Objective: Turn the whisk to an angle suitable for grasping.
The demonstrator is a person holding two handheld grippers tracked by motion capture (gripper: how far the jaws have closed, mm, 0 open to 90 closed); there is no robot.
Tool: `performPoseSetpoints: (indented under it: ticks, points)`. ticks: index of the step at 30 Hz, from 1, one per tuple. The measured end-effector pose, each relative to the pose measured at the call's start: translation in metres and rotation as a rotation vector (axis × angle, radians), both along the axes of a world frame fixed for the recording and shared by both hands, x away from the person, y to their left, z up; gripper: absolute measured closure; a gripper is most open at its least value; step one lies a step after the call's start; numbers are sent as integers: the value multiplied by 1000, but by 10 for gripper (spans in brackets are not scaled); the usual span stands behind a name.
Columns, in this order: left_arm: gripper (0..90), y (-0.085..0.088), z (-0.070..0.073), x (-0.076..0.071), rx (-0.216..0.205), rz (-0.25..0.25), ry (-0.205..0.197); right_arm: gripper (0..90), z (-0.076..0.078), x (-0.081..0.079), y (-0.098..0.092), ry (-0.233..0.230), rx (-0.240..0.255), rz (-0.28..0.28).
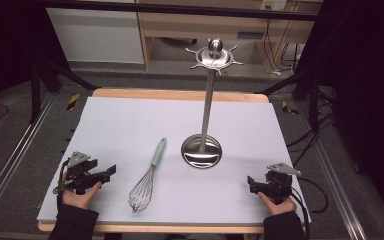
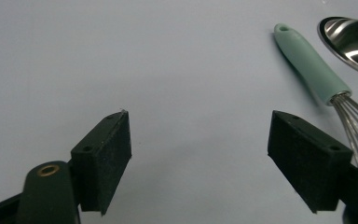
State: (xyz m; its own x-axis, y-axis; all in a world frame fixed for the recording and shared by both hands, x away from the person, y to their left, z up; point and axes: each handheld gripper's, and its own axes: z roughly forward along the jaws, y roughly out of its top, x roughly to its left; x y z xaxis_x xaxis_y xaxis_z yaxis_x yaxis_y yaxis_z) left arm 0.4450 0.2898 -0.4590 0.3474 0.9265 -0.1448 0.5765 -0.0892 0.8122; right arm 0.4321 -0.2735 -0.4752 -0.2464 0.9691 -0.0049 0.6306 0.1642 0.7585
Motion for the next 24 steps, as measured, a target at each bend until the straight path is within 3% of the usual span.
performPoseSetpoints:
  ticks: [7,12,16,24]
  points:
    - [249,-8,7,-5,-12,-38,-19,66,0,-2,-1,-1,18,-7]
    - [267,-14,8,-5,19,-70,-8,66,0,-3,-2,-4,7,-7]
    - [278,-17,10,-6,19,-83,-10,66,1,-4,-2,-11,11,-14]
    - [300,-26,26,-5,6,-121,-21,68,2,-7,-1,-20,17,-19]
